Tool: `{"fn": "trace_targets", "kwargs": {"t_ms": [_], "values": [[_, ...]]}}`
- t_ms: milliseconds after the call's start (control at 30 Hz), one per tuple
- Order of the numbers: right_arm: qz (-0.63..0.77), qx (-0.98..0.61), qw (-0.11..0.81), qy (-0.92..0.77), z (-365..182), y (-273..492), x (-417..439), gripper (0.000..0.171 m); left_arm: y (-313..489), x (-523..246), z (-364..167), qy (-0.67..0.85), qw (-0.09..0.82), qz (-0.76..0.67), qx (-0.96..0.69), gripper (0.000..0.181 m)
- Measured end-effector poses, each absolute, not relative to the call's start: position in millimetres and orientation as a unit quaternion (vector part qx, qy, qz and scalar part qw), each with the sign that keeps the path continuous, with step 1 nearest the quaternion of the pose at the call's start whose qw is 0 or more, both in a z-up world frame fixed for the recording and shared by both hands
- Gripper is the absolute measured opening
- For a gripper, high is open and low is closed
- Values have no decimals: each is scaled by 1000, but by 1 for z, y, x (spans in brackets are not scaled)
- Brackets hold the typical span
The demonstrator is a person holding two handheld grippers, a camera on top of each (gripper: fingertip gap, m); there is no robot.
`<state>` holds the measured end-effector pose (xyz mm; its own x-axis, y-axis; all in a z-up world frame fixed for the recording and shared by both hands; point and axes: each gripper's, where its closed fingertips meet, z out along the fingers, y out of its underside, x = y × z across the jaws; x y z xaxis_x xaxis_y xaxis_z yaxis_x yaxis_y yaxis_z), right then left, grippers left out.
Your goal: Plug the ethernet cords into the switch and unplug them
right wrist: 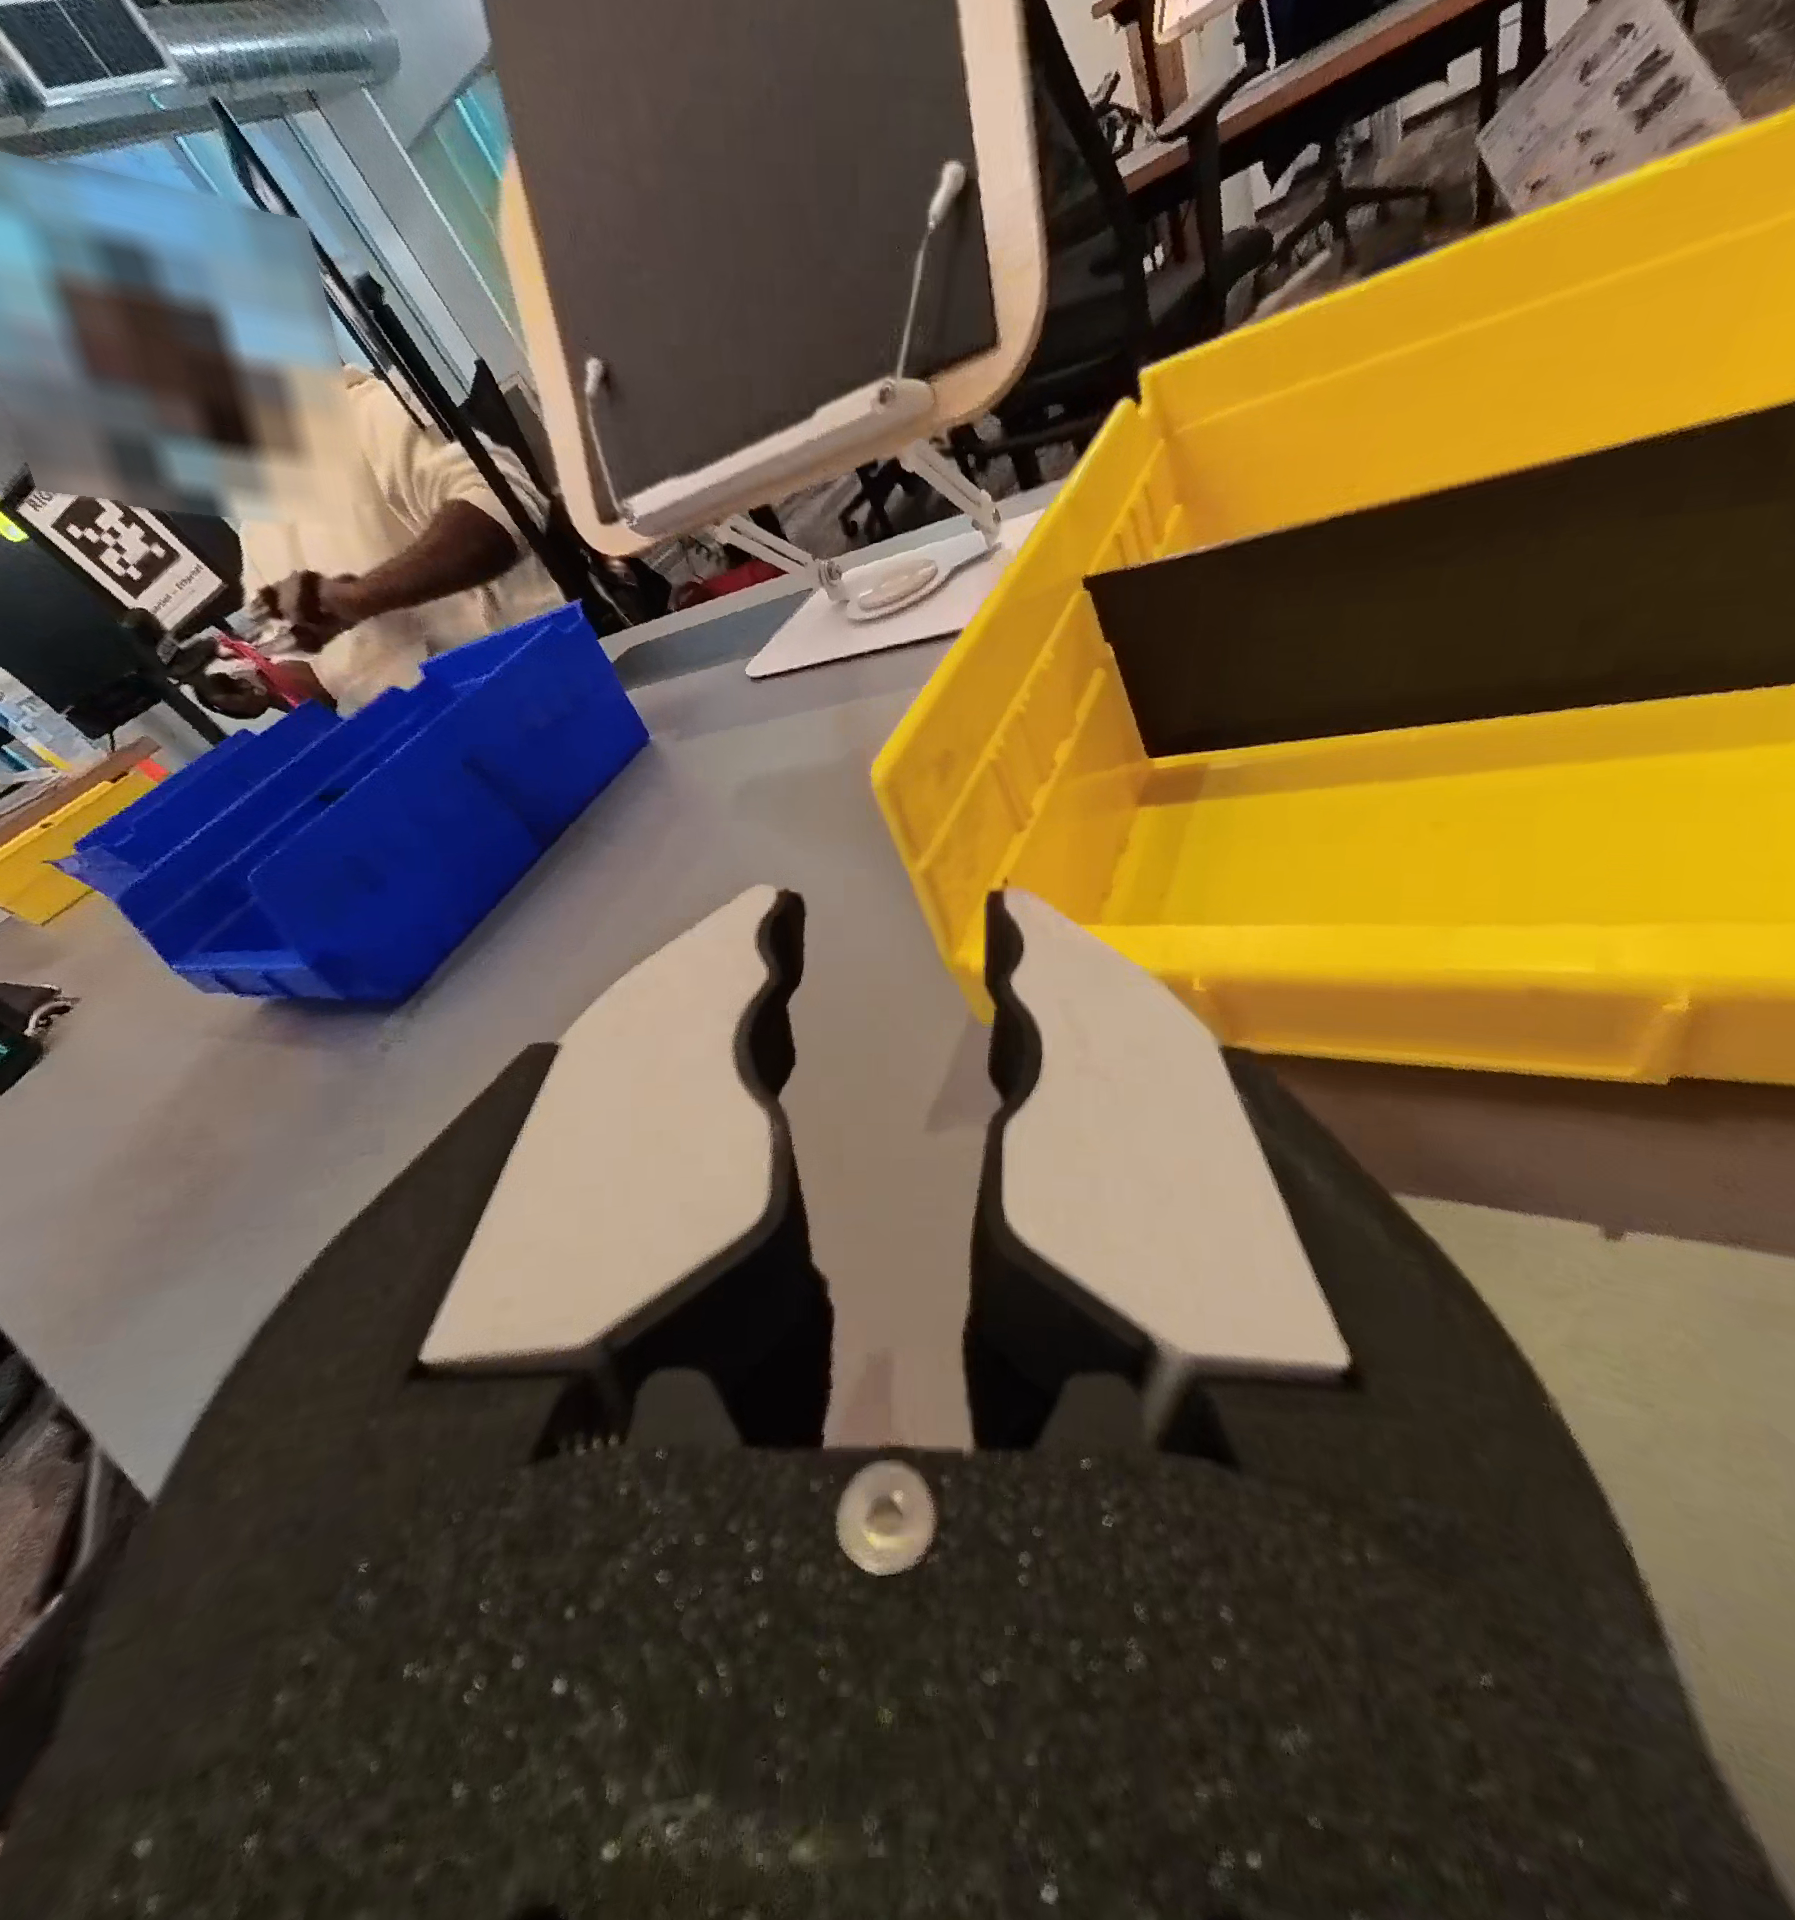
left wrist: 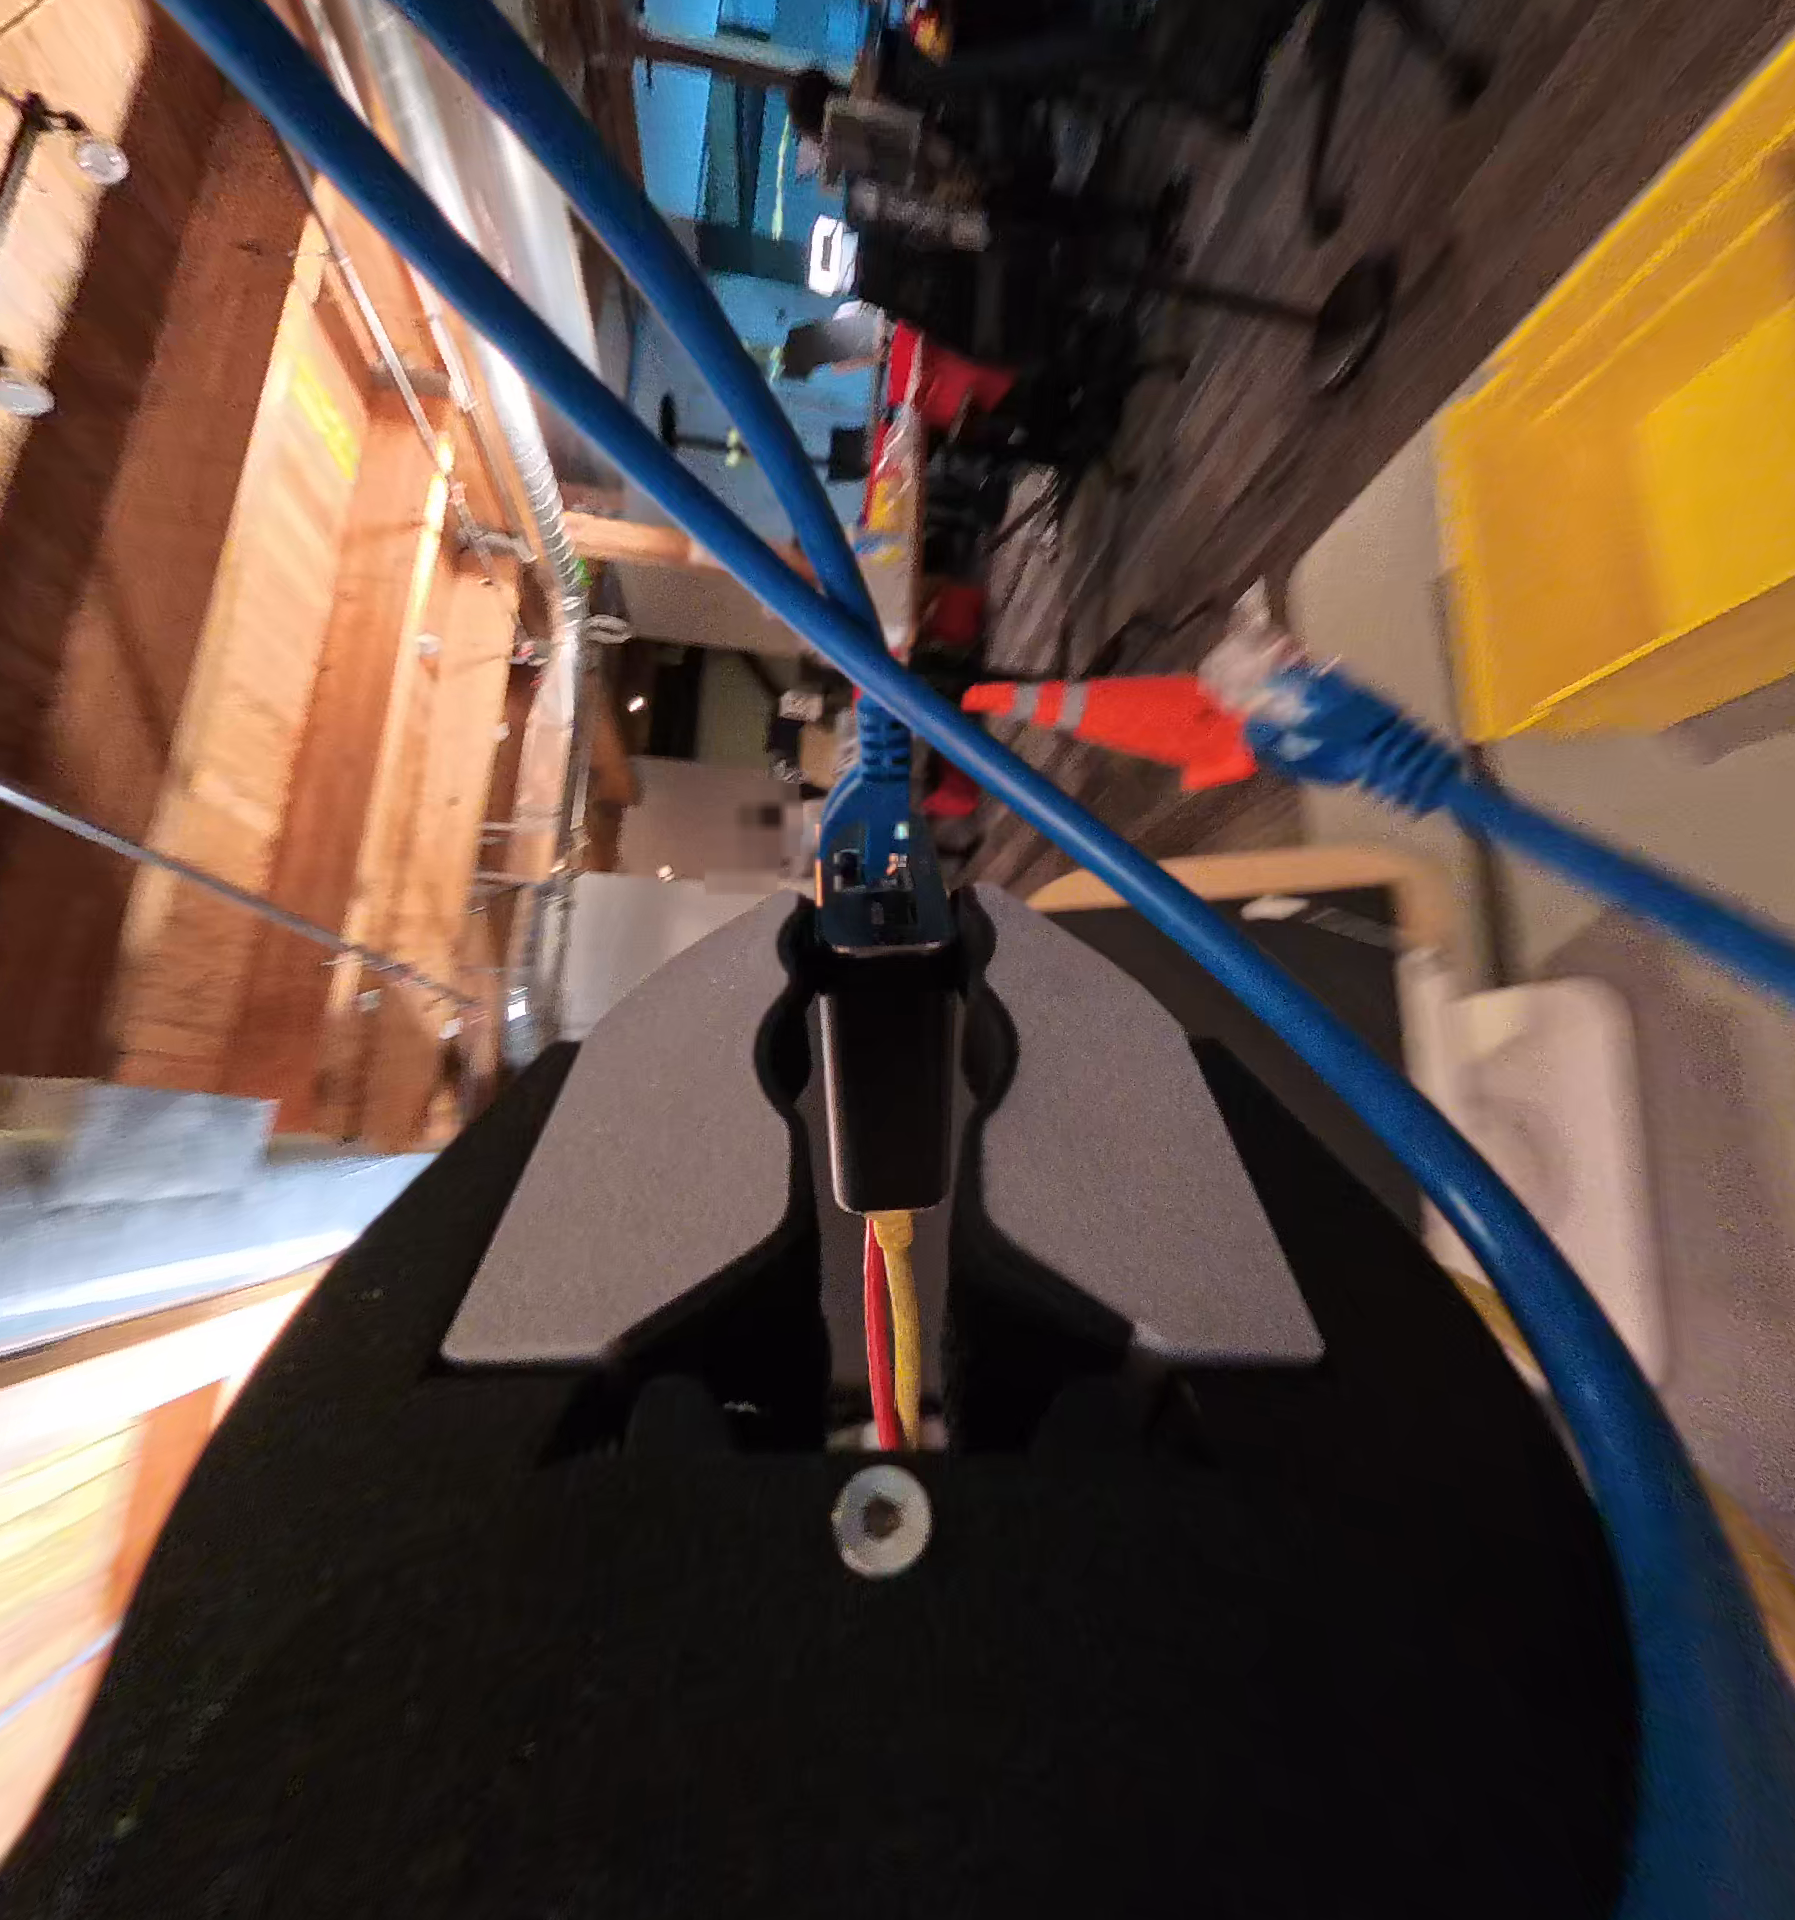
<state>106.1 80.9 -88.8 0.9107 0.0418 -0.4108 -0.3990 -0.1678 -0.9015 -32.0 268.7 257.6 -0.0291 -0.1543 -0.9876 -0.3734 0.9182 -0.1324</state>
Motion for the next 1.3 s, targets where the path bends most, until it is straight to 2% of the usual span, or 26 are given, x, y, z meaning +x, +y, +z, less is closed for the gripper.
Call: {"fn": "trace_targets", "kwargs": {"t_ms": [167,267,400,500,633,767,1300], "values": [[116,-729,672,-49,-50,80,78,38,202,-5,107,713,656,-107,-222,25],[42,-738,644,-195,-36,78,55,38,161,4,50,723,625,-192,-223,25],[-5,-707,628,-326,-5,80,32,35,136,2,-1,753,574,-234,-222,25],[37,-662,650,-372,14,88,11,30,125,-6,-10,747,548,-293,-238,25],[127,-638,635,-417,8,100,-21,29,110,-21,-15,743,510,-363,-238,25],[181,-627,608,-453,3,103,-42,19,104,-33,-20,735,469,-419,-255,24],[256,-650,569,-434,-32,121,-50,16,113,-37,-46,684,437,-496,-307,24]]}}
